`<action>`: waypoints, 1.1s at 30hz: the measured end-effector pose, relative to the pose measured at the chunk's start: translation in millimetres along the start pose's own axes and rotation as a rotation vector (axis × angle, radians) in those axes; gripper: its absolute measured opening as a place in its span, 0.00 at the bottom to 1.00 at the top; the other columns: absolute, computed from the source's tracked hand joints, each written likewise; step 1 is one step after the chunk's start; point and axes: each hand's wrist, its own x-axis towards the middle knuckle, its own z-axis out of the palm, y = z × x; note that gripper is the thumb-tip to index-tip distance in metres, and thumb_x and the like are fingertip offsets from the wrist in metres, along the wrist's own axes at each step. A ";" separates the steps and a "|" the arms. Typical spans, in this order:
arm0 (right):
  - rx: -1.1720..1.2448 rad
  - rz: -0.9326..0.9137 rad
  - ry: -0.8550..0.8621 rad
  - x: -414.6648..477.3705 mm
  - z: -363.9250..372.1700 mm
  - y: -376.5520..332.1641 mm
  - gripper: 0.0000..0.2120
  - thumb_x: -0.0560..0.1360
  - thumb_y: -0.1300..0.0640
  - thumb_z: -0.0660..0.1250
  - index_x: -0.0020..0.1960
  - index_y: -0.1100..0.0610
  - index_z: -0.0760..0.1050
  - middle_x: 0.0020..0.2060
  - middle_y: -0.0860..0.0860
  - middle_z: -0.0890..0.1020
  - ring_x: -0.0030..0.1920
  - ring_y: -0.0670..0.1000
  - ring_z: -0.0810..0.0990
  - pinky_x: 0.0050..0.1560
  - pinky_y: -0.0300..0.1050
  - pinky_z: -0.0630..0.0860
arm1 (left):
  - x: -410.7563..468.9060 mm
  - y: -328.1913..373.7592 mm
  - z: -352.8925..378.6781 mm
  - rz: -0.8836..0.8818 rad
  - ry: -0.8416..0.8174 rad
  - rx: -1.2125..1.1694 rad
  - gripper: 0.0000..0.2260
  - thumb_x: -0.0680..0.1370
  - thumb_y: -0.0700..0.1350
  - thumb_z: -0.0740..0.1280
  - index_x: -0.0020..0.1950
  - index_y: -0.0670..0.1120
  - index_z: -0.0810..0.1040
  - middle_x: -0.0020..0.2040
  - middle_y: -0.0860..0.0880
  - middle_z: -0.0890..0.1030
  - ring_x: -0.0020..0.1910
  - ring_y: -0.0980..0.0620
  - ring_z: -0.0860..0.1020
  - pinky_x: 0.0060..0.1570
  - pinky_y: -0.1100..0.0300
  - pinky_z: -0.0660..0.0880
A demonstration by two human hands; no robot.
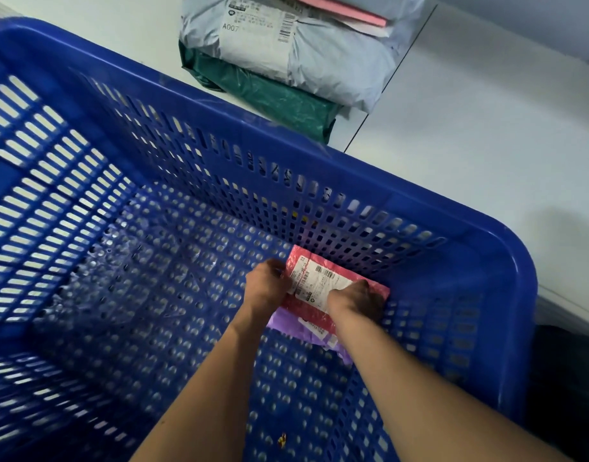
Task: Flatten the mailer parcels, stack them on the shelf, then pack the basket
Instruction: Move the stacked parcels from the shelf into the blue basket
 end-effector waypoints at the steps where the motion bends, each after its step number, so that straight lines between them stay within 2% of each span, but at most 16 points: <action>1: 0.001 0.005 -0.019 2.1 -1.5 -1.7 0.24 0.77 0.58 0.62 0.72 0.59 0.63 0.70 0.63 0.64 0.69 0.62 0.66 0.65 0.53 0.71 | -0.4 0.5 0.3 -0.005 -0.012 0.018 0.13 0.77 0.37 0.67 0.62 0.44 0.78 0.53 0.46 0.82 0.42 0.54 0.78 0.43 0.65 0.78; 7: 0.096 0.005 -0.156 -7.1 -10.6 -10.2 0.25 0.75 0.58 0.61 0.71 0.61 0.65 0.68 0.60 0.72 0.66 0.60 0.73 0.64 0.55 0.74 | -16.8 12.1 -21.2 -0.022 -0.025 0.100 0.19 0.78 0.39 0.67 0.70 0.42 0.72 0.63 0.44 0.78 0.45 0.55 0.76 0.41 0.72 0.73; 8: 0.129 -0.012 -0.165 -10.2 -12.3 -12.9 0.24 0.75 0.58 0.61 0.70 0.61 0.66 0.67 0.60 0.73 0.65 0.60 0.74 0.63 0.54 0.75 | -21.1 15.5 -26.5 -0.019 -0.029 0.132 0.19 0.78 0.39 0.68 0.69 0.43 0.73 0.64 0.43 0.78 0.48 0.53 0.78 0.43 0.71 0.73; 10: 0.216 -0.043 -0.184 -22.9 -26.3 -17.9 0.22 0.76 0.58 0.62 0.69 0.62 0.69 0.65 0.60 0.75 0.63 0.60 0.76 0.61 0.51 0.76 | -36.8 31.9 -43.5 -0.006 -0.024 0.178 0.16 0.78 0.41 0.68 0.66 0.43 0.76 0.61 0.42 0.80 0.55 0.46 0.79 0.54 0.59 0.75; 12: 0.270 -0.136 -0.228 -38.2 -44.2 -27.9 0.20 0.78 0.59 0.61 0.69 0.63 0.69 0.64 0.60 0.76 0.61 0.59 0.77 0.58 0.46 0.75 | -55.5 55.1 -64.4 0.031 0.012 0.191 0.15 0.78 0.42 0.66 0.64 0.42 0.78 0.60 0.42 0.81 0.53 0.47 0.78 0.55 0.56 0.73; 14: 0.319 -0.234 -0.288 -59.2 -62.5 -37.9 0.16 0.78 0.59 0.61 0.64 0.63 0.72 0.57 0.60 0.78 0.52 0.56 0.77 0.50 0.45 0.73 | -75.3 76.3 -83.0 0.079 0.054 0.161 0.13 0.79 0.43 0.66 0.62 0.41 0.79 0.59 0.42 0.81 0.48 0.50 0.75 0.52 0.56 0.72; 17: 0.378 -0.365 -0.324 -98.0 -97.2 -46.6 0.04 0.77 0.60 0.60 0.51 0.58 0.71 0.40 0.55 0.73 0.39 0.53 0.72 0.38 0.42 0.69 | -106.8 107.6 -108.3 0.138 0.161 0.023 0.12 0.78 0.42 0.67 0.59 0.41 0.81 0.54 0.43 0.83 0.48 0.47 0.78 0.49 0.54 0.74; 19: 0.445 -0.411 -0.352 -120.1 -119.1 -51.5 0.06 0.76 0.59 0.60 0.50 0.59 0.74 0.36 0.54 0.74 0.35 0.53 0.73 0.35 0.43 0.69 | -124.9 126.4 -124.8 0.171 0.218 -0.032 0.12 0.78 0.42 0.66 0.60 0.41 0.81 0.54 0.44 0.83 0.50 0.47 0.79 0.51 0.54 0.75; 21: 0.532 -0.428 -0.390 -141.2 -142.1 -53.8 0.12 0.73 0.57 0.62 0.54 0.60 0.76 0.41 0.56 0.80 0.38 0.54 0.77 0.37 0.45 0.73 | -146.9 146.8 -142.5 0.220 0.276 -0.078 0.11 0.78 0.43 0.67 0.58 0.42 0.82 0.52 0.44 0.83 0.47 0.47 0.80 0.50 0.53 0.76; 23: 0.568 -0.457 -0.400 -151.2 -155.9 -61.8 0.15 0.71 0.56 0.63 0.56 0.60 0.76 0.44 0.55 0.81 0.41 0.55 0.80 0.40 0.47 0.79 | -157.8 163.2 -155.7 0.246 0.286 -0.153 0.10 0.77 0.44 0.67 0.56 0.42 0.82 0.50 0.42 0.84 0.42 0.47 0.79 0.47 0.52 0.76; 25: 0.585 -0.515 -0.391 -163.4 -175.2 -64.3 0.13 0.72 0.57 0.63 0.53 0.60 0.76 0.40 0.55 0.78 0.38 0.55 0.77 0.36 0.46 0.75 | -170.8 178.4 -168.1 0.262 0.306 -0.218 0.10 0.77 0.44 0.67 0.56 0.44 0.82 0.47 0.41 0.83 0.37 0.48 0.75 0.41 0.53 0.73; 27: 0.606 -0.563 -0.356 -166.5 -190.6 -69.8 0.12 0.71 0.58 0.62 0.52 0.61 0.76 0.40 0.56 0.77 0.37 0.56 0.75 0.35 0.45 0.70 | -178.5 193.1 -178.8 0.280 0.321 -0.255 0.05 0.76 0.43 0.67 0.50 0.47 0.81 0.39 0.43 0.79 0.35 0.47 0.71 0.37 0.57 0.68; 29: 0.623 -0.595 -0.333 -163.2 -207.4 -77.3 0.15 0.71 0.59 0.62 0.56 0.62 0.76 0.43 0.57 0.79 0.39 0.56 0.77 0.34 0.43 0.70 | -178.1 206.8 -187.1 0.306 0.315 -0.287 0.06 0.75 0.41 0.65 0.49 0.45 0.81 0.39 0.44 0.76 0.36 0.44 0.71 0.38 0.57 0.66; 30: 0.620 -0.604 -0.323 -163.0 -213.4 -79.3 0.15 0.72 0.60 0.61 0.57 0.62 0.75 0.43 0.57 0.78 0.39 0.55 0.76 0.34 0.42 0.69 | -176.5 210.1 -189.7 0.310 0.308 -0.296 0.10 0.76 0.42 0.65 0.55 0.44 0.81 0.44 0.43 0.78 0.40 0.40 0.75 0.39 0.56 0.69; 32: 0.623 -0.620 -0.279 -153.7 -225.3 -87.5 0.14 0.74 0.60 0.61 0.59 0.62 0.74 0.45 0.56 0.76 0.41 0.54 0.74 0.35 0.42 0.69 | -165.3 217.2 -193.2 0.300 0.309 -0.303 0.15 0.77 0.43 0.65 0.63 0.44 0.79 0.55 0.43 0.80 0.53 0.39 0.78 0.51 0.52 0.76; 33: 0.626 -0.625 -0.262 -145.6 -228.8 -93.1 0.15 0.75 0.60 0.61 0.60 0.62 0.74 0.46 0.56 0.75 0.42 0.54 0.73 0.37 0.43 0.70 | -158.2 220.3 -194.8 0.304 0.310 -0.309 0.14 0.77 0.43 0.65 0.61 0.44 0.79 0.55 0.43 0.80 0.54 0.40 0.78 0.54 0.51 0.76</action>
